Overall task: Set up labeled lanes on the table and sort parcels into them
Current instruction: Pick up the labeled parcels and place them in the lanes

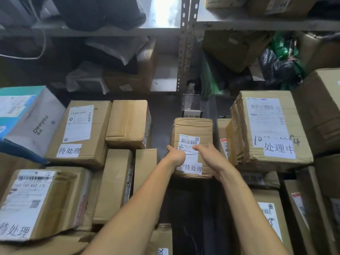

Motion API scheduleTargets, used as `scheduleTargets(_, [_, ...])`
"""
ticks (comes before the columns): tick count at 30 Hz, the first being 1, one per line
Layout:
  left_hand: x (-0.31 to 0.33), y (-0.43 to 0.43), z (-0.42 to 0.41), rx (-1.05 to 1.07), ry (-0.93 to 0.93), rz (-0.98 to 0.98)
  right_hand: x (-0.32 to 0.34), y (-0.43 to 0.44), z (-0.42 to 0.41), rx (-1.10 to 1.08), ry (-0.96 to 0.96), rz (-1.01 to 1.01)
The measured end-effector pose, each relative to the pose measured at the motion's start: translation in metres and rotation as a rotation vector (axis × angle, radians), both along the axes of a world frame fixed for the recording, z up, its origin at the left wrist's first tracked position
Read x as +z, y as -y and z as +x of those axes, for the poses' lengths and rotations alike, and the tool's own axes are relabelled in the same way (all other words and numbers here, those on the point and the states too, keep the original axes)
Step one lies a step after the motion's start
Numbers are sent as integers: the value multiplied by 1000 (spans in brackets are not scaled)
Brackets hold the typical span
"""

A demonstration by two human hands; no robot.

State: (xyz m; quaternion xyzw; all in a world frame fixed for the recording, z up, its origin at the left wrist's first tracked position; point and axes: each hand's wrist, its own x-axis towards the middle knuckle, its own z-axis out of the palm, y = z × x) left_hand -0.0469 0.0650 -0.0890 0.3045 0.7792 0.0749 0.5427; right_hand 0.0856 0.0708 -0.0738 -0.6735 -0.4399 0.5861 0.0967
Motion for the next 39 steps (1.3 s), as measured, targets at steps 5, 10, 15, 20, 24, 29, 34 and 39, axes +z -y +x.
scheduleTargets(5, [40, 4, -10, 112, 35, 26, 41, 13, -24, 60, 25, 125])
scheduleTargets(10, [77, 11, -27, 121, 129, 177, 60, 22, -39, 122, -52, 92])
scheduleTargets(15, [95, 33, -48, 92, 114, 254, 57, 45, -53, 203, -62, 98])
scheduleTargets(20, [92, 63, -85, 66, -68, 307, 43, 77, -86, 277, -99, 6])
scheduleTargets(24, [77, 80, -99, 207, 49, 210, 29, 102, -112, 353, -33, 14])
scheduleTargets(29, [64, 101, -90, 342, 170, 138, 15, 133, -135, 434, 143, 59])
scheduleTargets(34, [63, 110, -104, 354, 168, 221, 1, 152, -140, 386, 204, 158])
scheduleTargets(39, [67, 108, -117, 409, 100, 327, 13, 149, -132, 263, 127, 239])
